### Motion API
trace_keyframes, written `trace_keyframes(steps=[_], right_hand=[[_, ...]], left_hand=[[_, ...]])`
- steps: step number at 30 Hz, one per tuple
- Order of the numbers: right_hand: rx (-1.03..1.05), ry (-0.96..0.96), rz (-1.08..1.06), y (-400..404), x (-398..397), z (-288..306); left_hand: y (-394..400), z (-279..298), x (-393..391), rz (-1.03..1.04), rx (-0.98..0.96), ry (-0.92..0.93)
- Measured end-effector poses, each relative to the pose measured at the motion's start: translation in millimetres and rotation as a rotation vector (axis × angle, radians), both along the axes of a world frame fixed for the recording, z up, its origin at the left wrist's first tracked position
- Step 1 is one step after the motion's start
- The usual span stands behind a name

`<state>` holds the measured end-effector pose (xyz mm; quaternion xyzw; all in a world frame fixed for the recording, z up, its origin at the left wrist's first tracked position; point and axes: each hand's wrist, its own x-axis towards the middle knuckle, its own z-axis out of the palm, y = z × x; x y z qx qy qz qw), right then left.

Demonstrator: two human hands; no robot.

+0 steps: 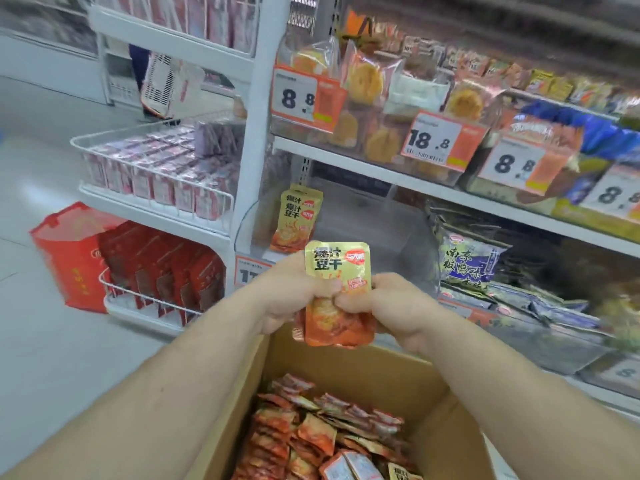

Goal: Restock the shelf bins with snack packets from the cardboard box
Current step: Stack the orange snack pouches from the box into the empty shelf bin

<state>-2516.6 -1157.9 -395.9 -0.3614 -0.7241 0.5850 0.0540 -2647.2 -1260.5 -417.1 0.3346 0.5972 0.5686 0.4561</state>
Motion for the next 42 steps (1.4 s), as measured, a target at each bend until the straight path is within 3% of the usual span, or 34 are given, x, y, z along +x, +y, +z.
trace_keyframes(steps=[5,9,13,15,19,23,27,29,33,37,42], right_hand=[[0.132,-0.131,0.028,17,-35,15],[0.019,-0.092,0.001,35,-62,9],[-0.115,-0.021,-0.280,81,-102,-2],[-0.078,-0.040,-0.347,97,-124,-8],[0.016,-0.073,-0.314,103,-167,-36],[0.097,-0.028,-0.264,107,-204,-61],[0.491,-0.121,-0.274,110,-216,-73],[0.570,-0.142,-0.304,111,-219,-75],[0.630,-0.190,-0.239,109,-224,-72],[0.478,-0.108,-0.197,116,-233,-82],[0.524,-0.140,-0.140,112,-232,-80]], left_hand=[[3,3,-25,0.164,0.036,0.222],[14,-2,-39,0.314,0.085,0.242],[21,-10,-59,0.633,-0.024,0.840],[21,-23,-62,0.622,-0.179,1.005],[23,-55,-59,0.409,-0.323,1.046],[26,-60,-58,0.442,-0.267,1.043],[27,-62,-57,0.447,-0.245,1.003],[27,-63,-57,0.456,-0.229,0.999],[26,-65,-58,0.449,-0.204,0.994],[26,-64,-58,0.450,-0.213,0.998],[27,-63,-57,0.452,-0.236,0.994]])
